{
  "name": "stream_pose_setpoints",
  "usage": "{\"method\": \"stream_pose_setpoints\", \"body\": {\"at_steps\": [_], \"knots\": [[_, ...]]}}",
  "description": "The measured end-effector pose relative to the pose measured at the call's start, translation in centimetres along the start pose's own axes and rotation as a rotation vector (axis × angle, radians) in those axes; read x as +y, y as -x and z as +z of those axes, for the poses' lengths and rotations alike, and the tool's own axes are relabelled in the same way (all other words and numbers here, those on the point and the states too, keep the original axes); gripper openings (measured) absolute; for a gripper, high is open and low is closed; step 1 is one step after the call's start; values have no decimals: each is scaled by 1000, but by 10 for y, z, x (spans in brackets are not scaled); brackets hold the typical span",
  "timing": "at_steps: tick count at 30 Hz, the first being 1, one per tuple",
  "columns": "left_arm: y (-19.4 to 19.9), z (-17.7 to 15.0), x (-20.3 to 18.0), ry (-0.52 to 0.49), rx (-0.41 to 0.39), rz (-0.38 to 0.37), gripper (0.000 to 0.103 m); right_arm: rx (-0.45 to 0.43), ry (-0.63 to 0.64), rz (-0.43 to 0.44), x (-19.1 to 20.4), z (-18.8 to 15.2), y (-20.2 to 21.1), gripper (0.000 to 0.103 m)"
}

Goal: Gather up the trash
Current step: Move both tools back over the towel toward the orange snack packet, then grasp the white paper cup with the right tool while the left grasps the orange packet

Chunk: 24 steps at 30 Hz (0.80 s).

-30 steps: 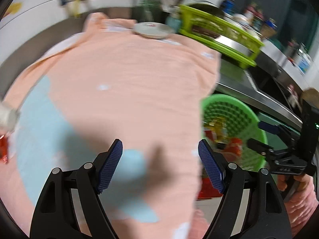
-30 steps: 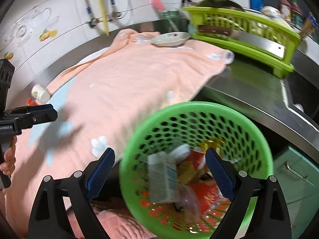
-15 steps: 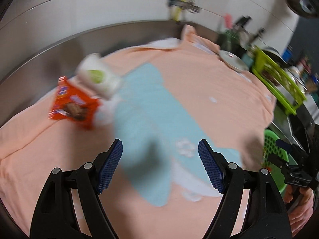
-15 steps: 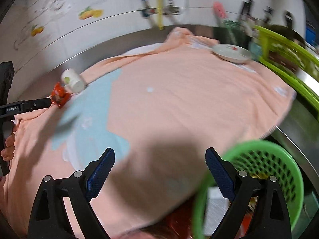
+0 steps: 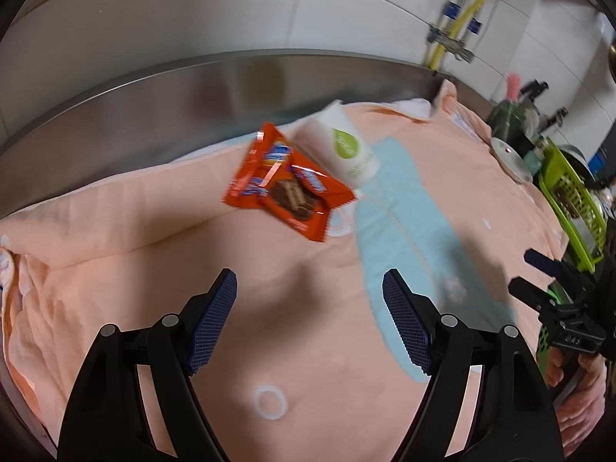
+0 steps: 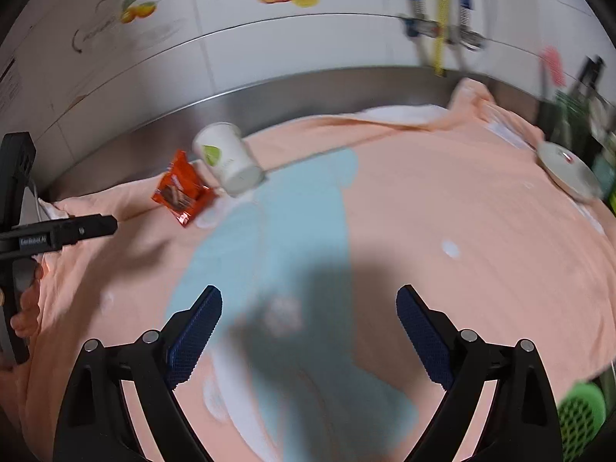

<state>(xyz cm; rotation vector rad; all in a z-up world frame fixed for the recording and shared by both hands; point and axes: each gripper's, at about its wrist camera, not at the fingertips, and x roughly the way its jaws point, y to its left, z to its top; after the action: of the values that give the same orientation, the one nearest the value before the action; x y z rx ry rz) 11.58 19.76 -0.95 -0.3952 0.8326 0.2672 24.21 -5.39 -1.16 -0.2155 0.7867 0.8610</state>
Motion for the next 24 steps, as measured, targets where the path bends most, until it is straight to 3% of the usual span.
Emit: {"method": "stream_pose_setpoints", "body": {"at_steps": [12,24], "knots": [[2,9,42,97,-25,22,77,7,143,81,52,79,-82,89],[-11,12,71,170,-11,46,77,40,206,96,75,117,-154,86]]}}
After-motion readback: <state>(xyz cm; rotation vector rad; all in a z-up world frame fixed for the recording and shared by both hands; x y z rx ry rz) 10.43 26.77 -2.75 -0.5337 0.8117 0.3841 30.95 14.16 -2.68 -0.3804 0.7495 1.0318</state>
